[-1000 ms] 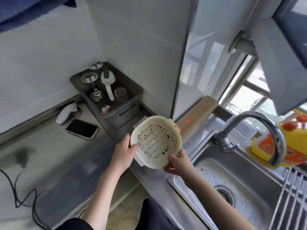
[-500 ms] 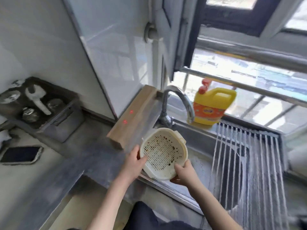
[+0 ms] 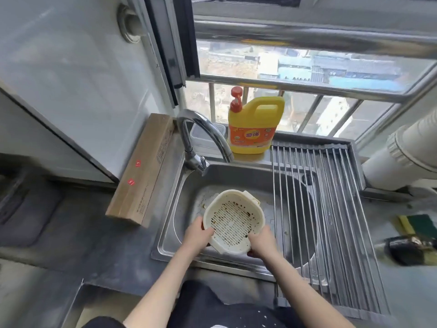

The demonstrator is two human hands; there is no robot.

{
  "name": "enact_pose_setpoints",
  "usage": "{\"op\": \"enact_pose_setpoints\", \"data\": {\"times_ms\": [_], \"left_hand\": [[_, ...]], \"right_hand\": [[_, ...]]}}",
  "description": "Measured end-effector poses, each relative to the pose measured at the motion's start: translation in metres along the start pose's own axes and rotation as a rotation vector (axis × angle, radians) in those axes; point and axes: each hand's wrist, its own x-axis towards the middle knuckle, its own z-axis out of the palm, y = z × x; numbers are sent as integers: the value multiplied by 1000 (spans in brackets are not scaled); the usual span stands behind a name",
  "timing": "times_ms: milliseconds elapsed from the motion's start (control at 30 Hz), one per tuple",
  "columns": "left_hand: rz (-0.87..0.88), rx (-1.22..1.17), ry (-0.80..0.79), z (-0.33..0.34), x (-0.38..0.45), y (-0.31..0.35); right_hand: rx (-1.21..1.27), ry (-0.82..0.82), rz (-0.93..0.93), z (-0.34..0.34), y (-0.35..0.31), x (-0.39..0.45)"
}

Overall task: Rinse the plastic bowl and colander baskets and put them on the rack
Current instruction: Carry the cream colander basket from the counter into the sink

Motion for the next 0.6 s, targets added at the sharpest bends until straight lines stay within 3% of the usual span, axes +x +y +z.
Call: {"op": "enact_pose_setpoints", "data": {"times_ms": [167, 267, 400, 533, 600], "left_hand": [[-6, 60, -39, -8, 18, -5], [-115, -69, -107, -16, 32, -9], [-115, -284, -316, -20, 48, -14], [-326, -609, -314, -27, 62, -19], [-382, -647, -368, -29, 73, -24]], "right_hand": [[36, -21, 73, 14, -2, 9], [4, -6, 15, 25, 0, 14], [24, -44, -16, 33, 1, 21], [122, -86, 102, 32, 8, 28], [166, -104, 155, 30, 10, 28]]}}
